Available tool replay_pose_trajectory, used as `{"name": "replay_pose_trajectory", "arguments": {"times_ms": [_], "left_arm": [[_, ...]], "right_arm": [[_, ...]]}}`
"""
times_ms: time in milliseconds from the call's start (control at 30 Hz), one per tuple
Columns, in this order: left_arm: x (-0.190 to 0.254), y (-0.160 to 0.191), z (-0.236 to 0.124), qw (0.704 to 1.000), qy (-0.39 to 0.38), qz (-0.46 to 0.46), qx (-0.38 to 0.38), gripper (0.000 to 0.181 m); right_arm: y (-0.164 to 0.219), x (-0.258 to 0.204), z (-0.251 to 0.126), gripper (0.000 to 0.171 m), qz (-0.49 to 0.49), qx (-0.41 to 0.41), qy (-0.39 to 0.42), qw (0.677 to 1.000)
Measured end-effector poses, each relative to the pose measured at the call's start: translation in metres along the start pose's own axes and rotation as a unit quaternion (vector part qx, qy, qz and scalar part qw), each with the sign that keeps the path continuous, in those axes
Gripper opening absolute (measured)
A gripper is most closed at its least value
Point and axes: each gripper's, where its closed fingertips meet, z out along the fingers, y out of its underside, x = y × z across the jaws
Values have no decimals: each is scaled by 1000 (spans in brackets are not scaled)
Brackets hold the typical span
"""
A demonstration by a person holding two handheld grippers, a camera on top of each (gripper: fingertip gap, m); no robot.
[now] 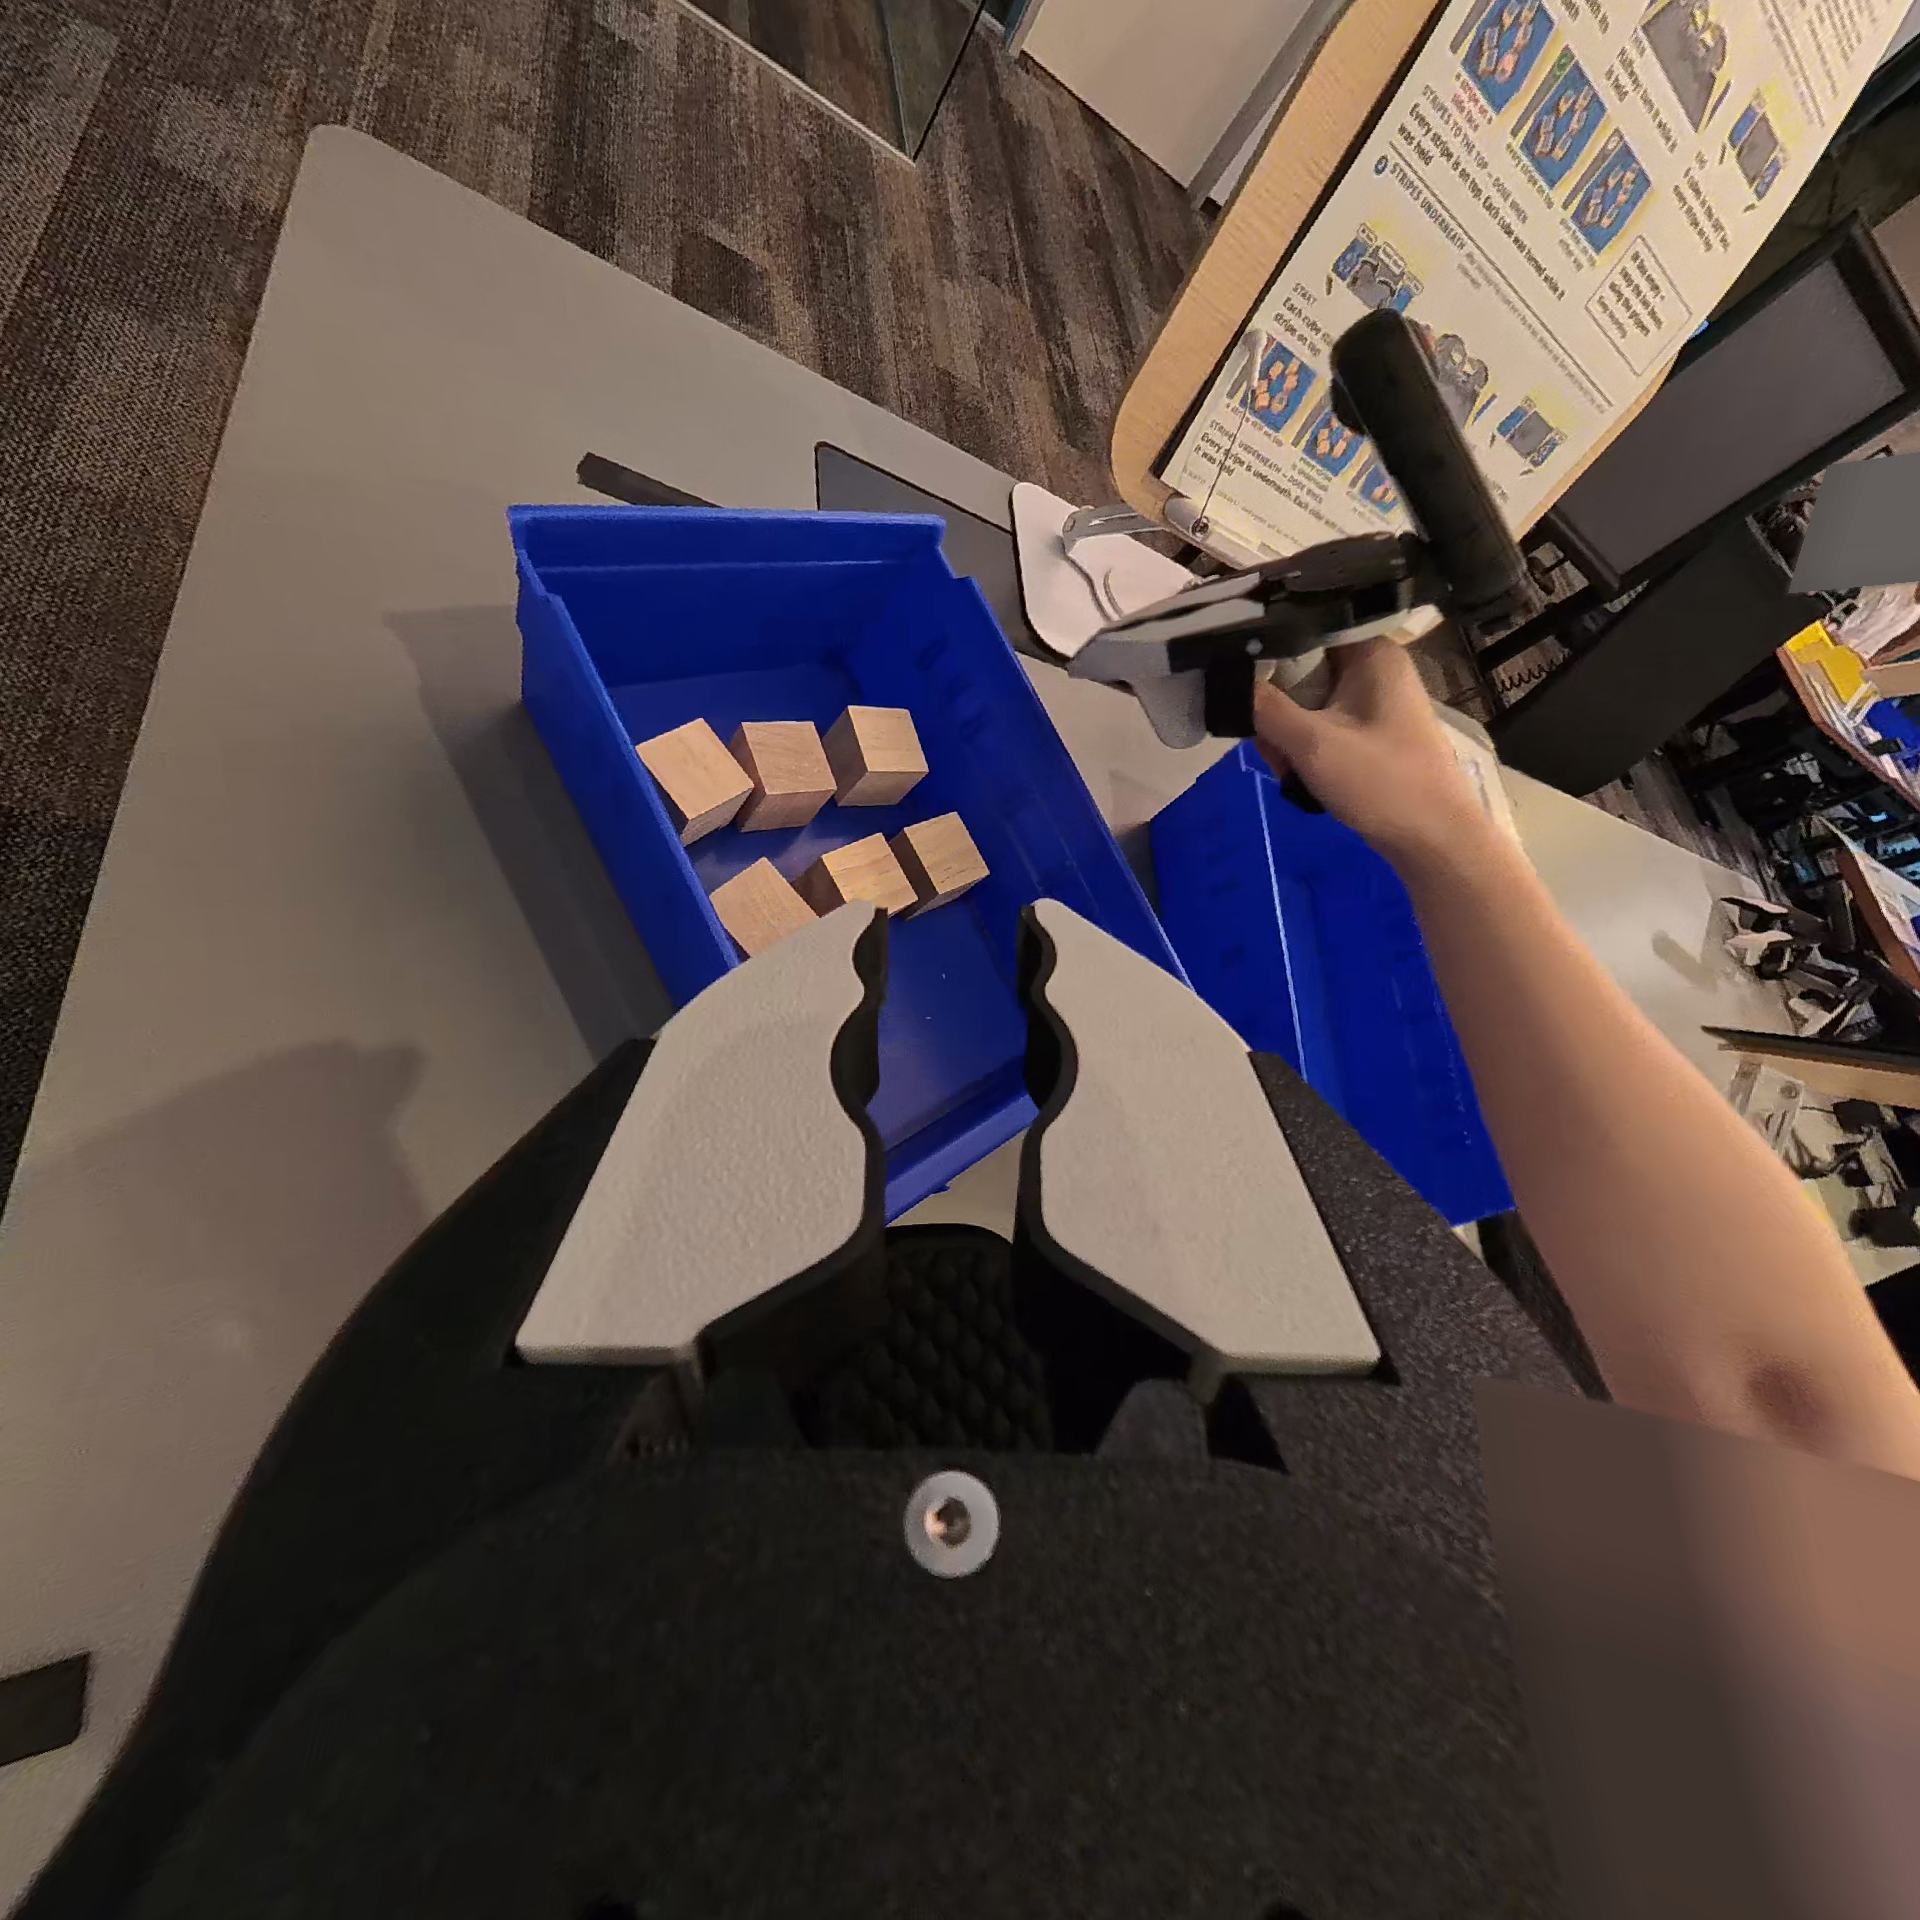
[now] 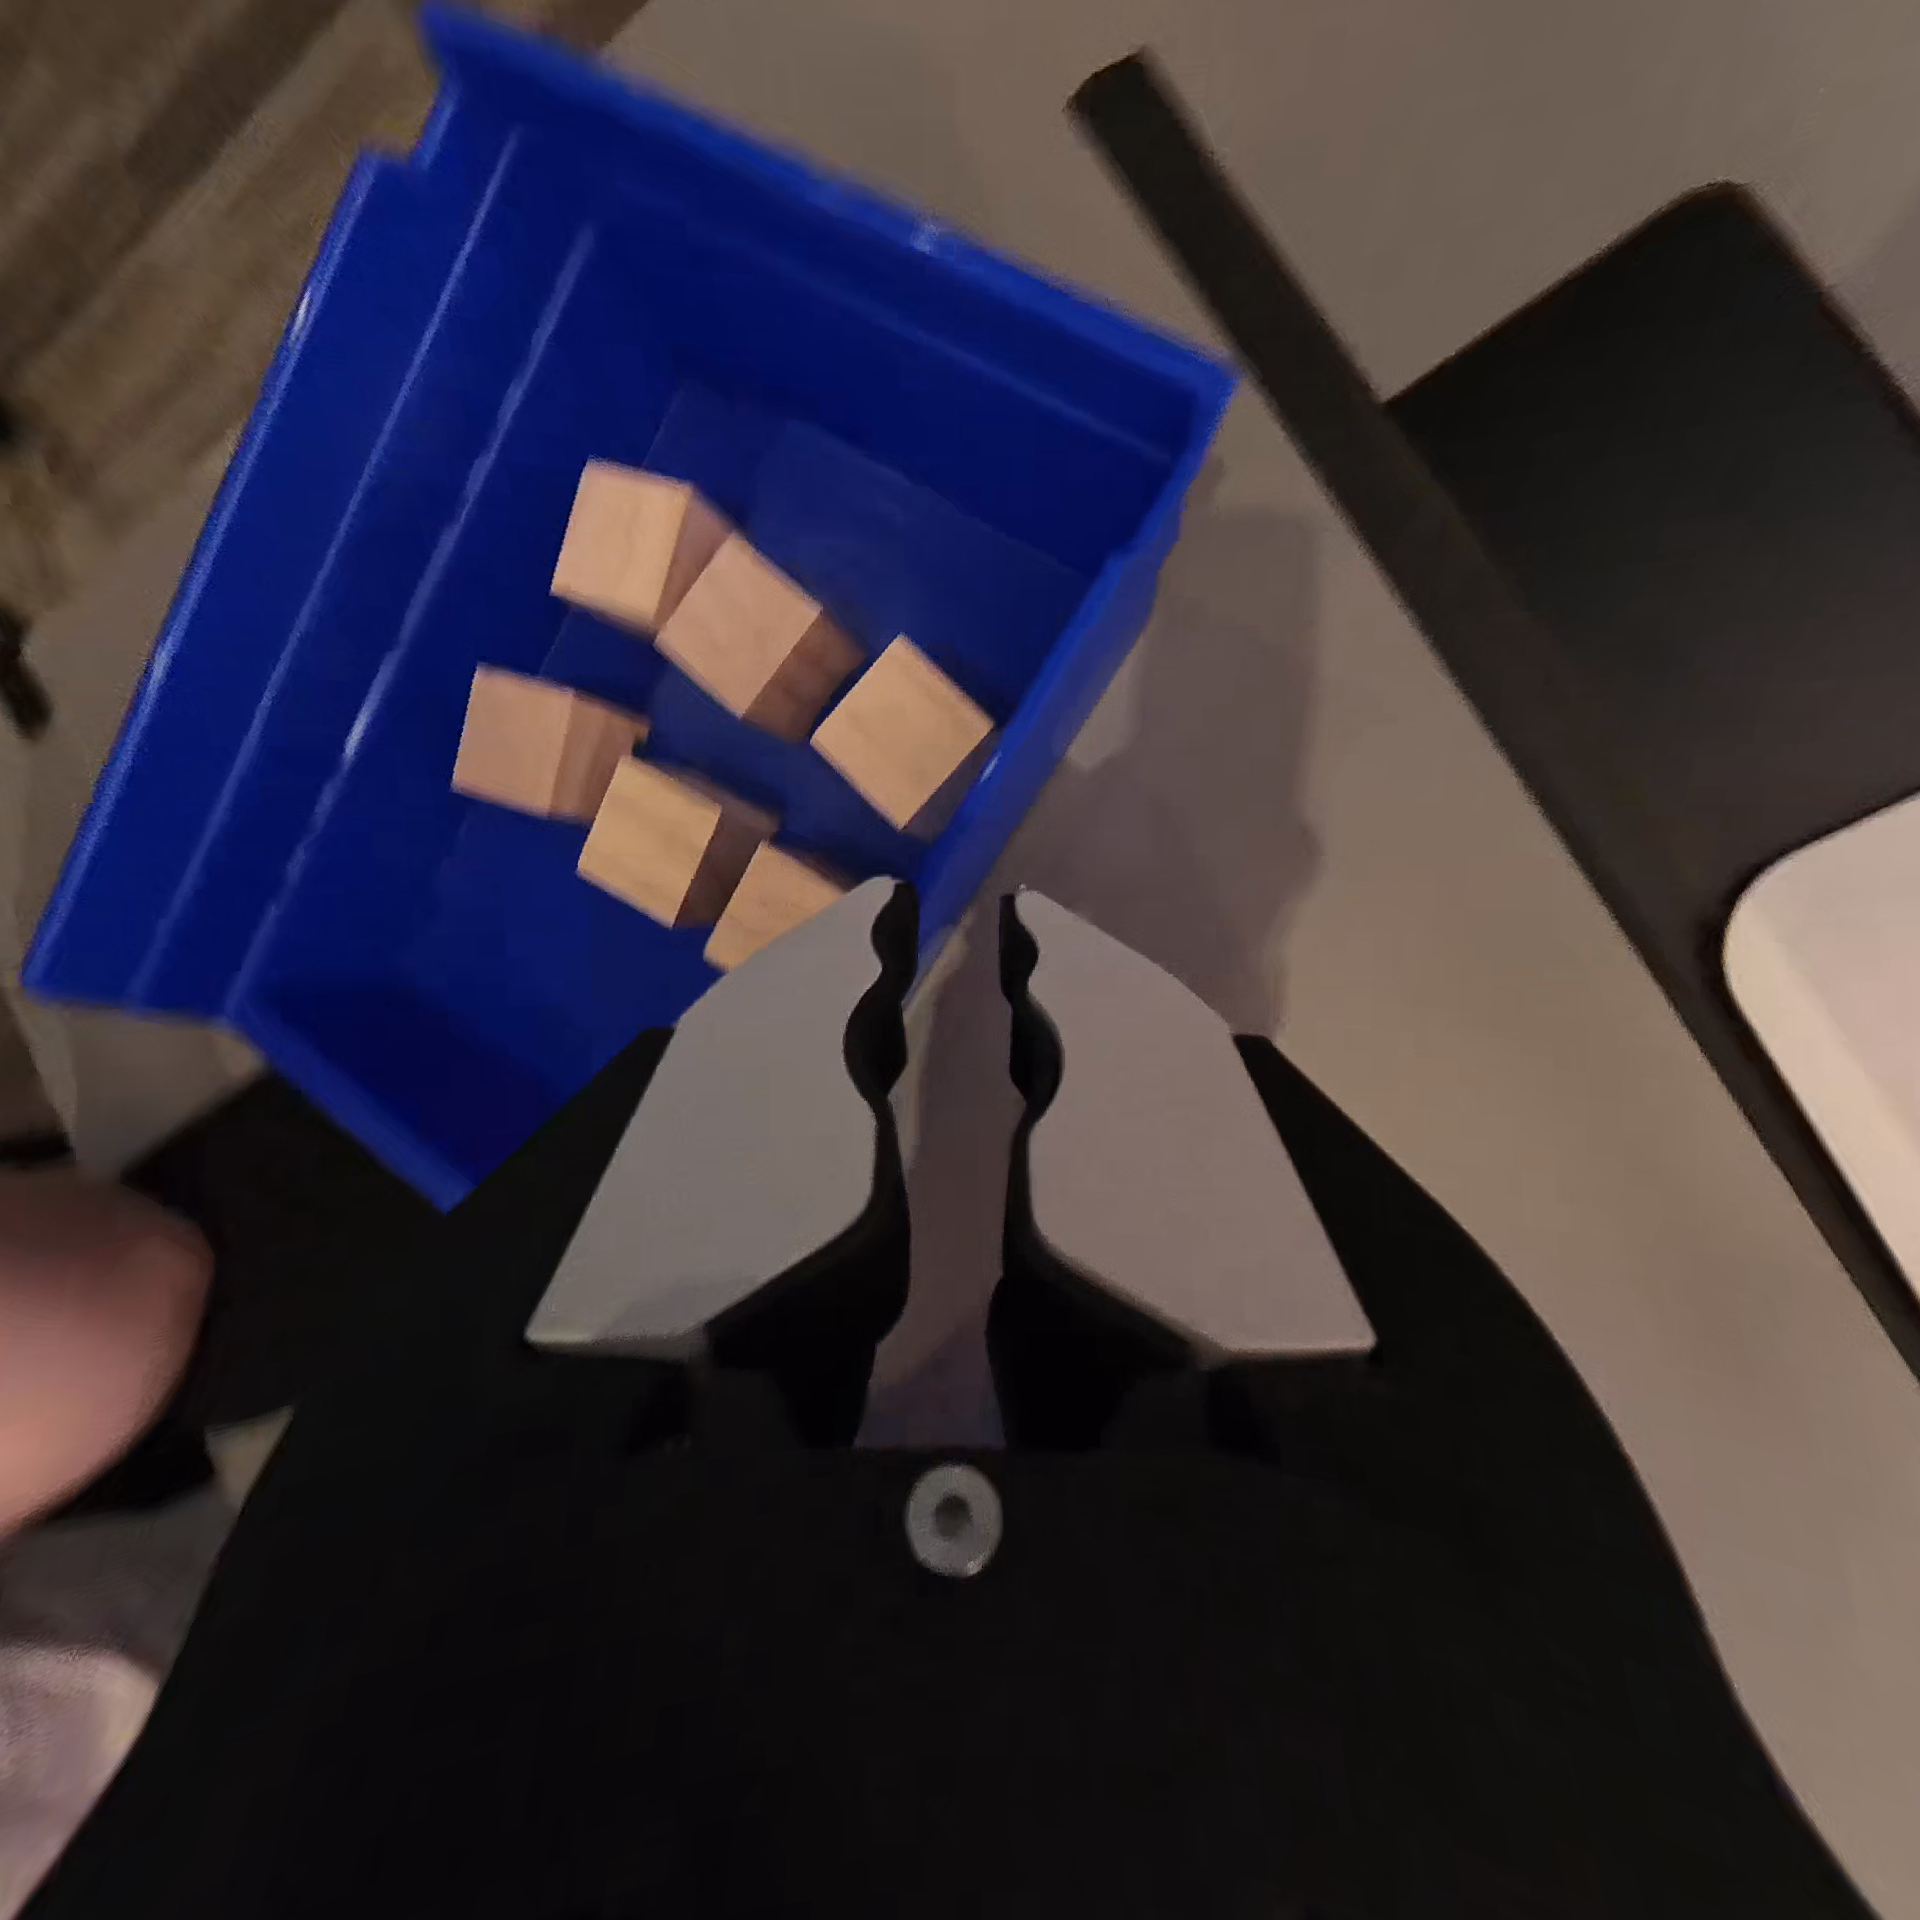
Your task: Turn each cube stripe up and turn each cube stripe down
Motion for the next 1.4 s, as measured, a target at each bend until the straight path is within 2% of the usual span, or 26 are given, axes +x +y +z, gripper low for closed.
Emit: {"name": "replay_pose_trajectory", "arguments": {"times_ms": [100,167,233,300,367,433,600,767,833,1000,1167,1400], "left_arm": [[4,2,3,1000,3,8,-9,24],[4,3,5,1000,3,10,-15,24],[5,3,6,1000,1,11,-16,24],[5,3,7,1000,0,12,-19,24],[5,5,8,1000,0,13,-24,24],[5,5,8,1000,-2,12,-25,24],[0,8,15,999,-3,0,-42,25],[-31,30,50,989,-26,-44,-135,36],[-47,38,68,981,-39,-71,-174,40],[-74,55,110,961,-61,-114,-245,37],[-87,65,127,949,-87,-125,-277,33],[-96,83,138,927,-141,-106,-331,27]], "right_arm": [[18,-18,-5,12,-109,-38,-45,992],[29,-19,-8,12,-178,-60,-21,982],[43,-34,-10,12,-233,-86,-42,968],[59,-44,-14,12,-302,-113,-46,945],[68,-44,-17,12,-384,-119,-7,916],[74,-48,-20,12,-419,-111,7,901],[82,-47,-29,17,-387,-97,10,917],[89,-50,-60,20,-369,-52,14,928],[95,-51,-78,20,-365,-28,24,930],[120,-46,-132,20,-355,34,62,932],[153,-25,-191,20,-322,96,105,936],[193,20,-259,19,-225,210,131,942]]}}
